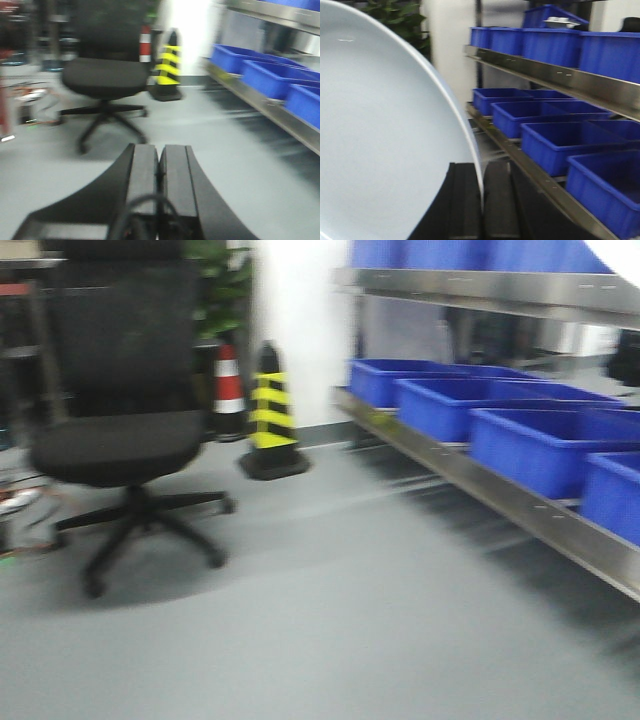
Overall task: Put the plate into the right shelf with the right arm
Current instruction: 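Drive the base toward the steel shelf rack with blue bins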
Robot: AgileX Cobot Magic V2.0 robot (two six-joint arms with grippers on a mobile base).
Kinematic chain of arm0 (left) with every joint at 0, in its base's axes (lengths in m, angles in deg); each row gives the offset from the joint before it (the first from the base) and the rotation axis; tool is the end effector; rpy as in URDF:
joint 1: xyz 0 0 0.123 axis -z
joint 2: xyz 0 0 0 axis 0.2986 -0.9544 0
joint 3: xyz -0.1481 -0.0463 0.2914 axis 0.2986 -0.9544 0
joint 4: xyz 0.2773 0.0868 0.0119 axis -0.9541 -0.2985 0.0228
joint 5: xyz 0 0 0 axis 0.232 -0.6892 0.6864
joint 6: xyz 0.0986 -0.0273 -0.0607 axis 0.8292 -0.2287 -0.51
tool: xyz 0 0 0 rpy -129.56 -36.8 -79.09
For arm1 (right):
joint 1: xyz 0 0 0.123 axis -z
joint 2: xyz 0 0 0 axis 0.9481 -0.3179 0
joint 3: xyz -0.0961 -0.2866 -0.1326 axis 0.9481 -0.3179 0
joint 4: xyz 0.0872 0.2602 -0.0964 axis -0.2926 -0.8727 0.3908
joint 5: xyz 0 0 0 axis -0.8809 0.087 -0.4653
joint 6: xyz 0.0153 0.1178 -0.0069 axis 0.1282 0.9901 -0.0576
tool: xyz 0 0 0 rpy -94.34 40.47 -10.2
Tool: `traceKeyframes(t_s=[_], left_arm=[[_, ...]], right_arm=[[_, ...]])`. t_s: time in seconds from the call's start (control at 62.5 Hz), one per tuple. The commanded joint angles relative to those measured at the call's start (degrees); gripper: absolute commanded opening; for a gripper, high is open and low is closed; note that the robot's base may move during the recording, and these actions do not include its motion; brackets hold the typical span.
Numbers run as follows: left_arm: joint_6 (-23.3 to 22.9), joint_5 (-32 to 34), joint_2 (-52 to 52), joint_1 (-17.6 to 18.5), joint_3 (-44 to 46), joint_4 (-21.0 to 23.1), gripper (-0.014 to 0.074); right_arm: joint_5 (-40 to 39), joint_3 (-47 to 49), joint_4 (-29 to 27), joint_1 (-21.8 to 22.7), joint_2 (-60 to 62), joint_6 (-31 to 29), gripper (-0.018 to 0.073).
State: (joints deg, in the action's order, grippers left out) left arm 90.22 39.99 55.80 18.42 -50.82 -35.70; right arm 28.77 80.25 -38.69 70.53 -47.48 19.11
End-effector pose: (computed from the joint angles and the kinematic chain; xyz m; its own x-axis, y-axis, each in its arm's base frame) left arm 0.0791 -0.0022 0.1974 0.0172 0.0235 -0.9996 0.0242 0.9994 0.0239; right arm 0.0996 0.0036 0.3309 0.0580 0.1006 -0.9932 -0.0381 0.9944 0.0985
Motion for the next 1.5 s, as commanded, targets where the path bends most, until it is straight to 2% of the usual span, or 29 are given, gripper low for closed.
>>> traceKeyframes(t_s=[0.0,1.488], left_arm=[[-0.4,5.2,0.6,0.1,-0.6,0.5,-0.0128],[-0.4,5.2,0.6,0.1,-0.6,0.5,-0.0128]], right_arm=[[-5.2,1.7,0.4,0.2,-0.5,-0.4,0.0054],[-5.2,1.7,0.4,0.2,-0.5,-0.4,0.0054]])
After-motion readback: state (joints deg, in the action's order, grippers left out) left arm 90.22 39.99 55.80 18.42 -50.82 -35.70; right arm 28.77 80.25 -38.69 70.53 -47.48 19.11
